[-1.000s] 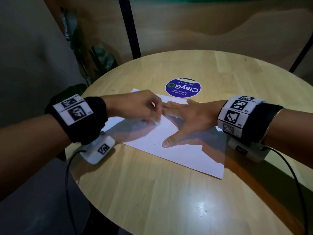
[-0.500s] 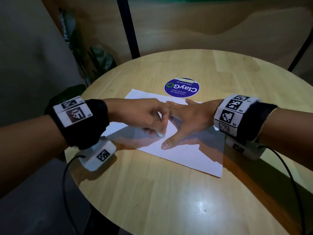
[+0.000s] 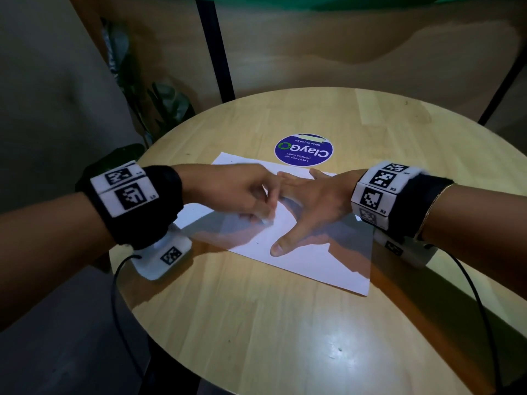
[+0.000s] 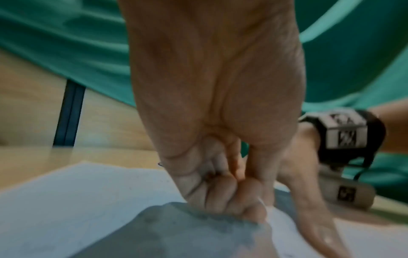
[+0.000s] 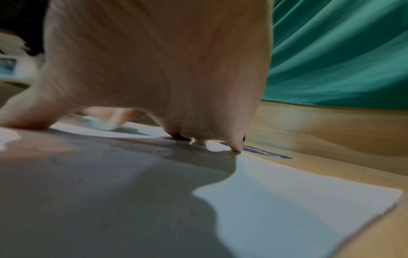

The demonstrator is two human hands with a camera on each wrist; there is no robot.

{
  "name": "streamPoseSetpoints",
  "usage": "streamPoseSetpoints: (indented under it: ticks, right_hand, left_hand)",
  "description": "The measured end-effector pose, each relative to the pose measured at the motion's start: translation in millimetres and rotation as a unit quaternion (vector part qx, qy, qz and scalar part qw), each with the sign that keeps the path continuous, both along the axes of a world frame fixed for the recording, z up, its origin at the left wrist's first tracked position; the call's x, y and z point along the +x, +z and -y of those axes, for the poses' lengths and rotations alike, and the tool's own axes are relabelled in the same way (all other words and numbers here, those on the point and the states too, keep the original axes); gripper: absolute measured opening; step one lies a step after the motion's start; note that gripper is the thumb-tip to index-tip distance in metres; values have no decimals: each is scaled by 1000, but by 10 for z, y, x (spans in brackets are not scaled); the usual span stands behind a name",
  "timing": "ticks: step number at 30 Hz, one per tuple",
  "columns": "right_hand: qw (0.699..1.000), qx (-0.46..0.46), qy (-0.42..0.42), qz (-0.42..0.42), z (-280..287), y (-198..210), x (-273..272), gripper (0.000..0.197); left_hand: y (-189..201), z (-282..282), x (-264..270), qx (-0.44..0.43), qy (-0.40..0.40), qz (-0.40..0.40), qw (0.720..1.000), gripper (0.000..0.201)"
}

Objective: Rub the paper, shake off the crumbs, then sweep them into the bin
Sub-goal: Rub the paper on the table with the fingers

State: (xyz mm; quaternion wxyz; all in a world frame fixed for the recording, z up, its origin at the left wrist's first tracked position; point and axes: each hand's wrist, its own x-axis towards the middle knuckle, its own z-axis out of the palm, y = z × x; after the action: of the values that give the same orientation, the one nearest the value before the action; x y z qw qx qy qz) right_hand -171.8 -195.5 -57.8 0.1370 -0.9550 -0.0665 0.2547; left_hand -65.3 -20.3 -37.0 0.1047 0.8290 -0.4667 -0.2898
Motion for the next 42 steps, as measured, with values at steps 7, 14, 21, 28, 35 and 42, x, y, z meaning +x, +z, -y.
streamPoseSetpoints:
  ticks: [7,14,21,28,35,42]
  right_hand:
    - [1000,-22,10,0,41,-77,77,140]
    - [1000,-26,8,-4,52,-82,73,140]
    - [1000,-15,14,6,51,-109,94,141]
    - [999,-48,17,-1,-10,-87,90,154]
    - [997,-69,15,-1,-35,-66,62,153]
    - [997,-73,12,-6,-43,-55,52,153]
  left_hand:
    - [20,-110,91,-21,26,45,998,9]
    - [37,-147,112,-29,34,80,996,7]
    - [3,-155,5,-18,-15,76,997,6]
    - [-41,-203,-88,-1,-49,-13,999,6]
    - [-18,-235,-210,11,-69,-46,996,5]
    - [10,-272,-275,25,-73,-69,995,5]
